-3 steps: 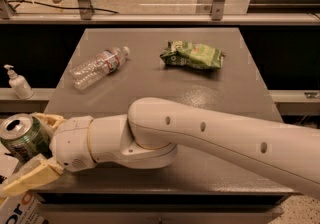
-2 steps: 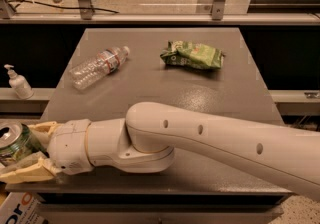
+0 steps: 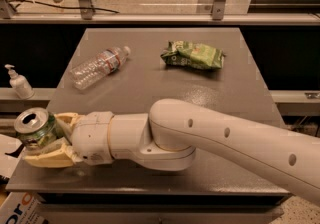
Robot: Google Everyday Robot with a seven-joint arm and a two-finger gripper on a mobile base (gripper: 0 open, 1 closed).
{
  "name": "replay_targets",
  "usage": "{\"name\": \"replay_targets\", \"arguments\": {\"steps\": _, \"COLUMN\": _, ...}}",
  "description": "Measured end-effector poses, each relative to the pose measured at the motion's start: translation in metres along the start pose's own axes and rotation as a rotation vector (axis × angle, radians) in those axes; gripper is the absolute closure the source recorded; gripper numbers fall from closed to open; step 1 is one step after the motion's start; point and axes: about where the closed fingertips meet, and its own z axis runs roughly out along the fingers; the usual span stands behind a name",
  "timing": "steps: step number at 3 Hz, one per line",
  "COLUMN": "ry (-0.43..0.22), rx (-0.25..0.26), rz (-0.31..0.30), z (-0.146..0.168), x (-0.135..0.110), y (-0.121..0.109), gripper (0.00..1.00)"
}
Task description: Knock green can over
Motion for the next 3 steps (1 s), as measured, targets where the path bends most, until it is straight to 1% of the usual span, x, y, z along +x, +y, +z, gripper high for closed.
{"name": "replay_targets", "arguments": {"steps": 1, "ry": 0.056, "rx": 0.055, "rz": -0.017, "z": -0.04, "x": -0.009, "y": -0.021, "gripper": 1.0}}
{"name": "replay_targets", "arguments": {"steps": 2, "ry": 0.193, "rx": 0.058, "rz": -0.097, "z": -0.072, "x": -0.04, "y": -0.031, "gripper": 1.0}}
{"name": "replay_targets", "arguments": {"steps": 3, "ry": 0.325, "rx": 0.004, "rz": -0.203, "z": -0.078, "x": -0.085, "y": -0.027, "gripper": 1.0}}
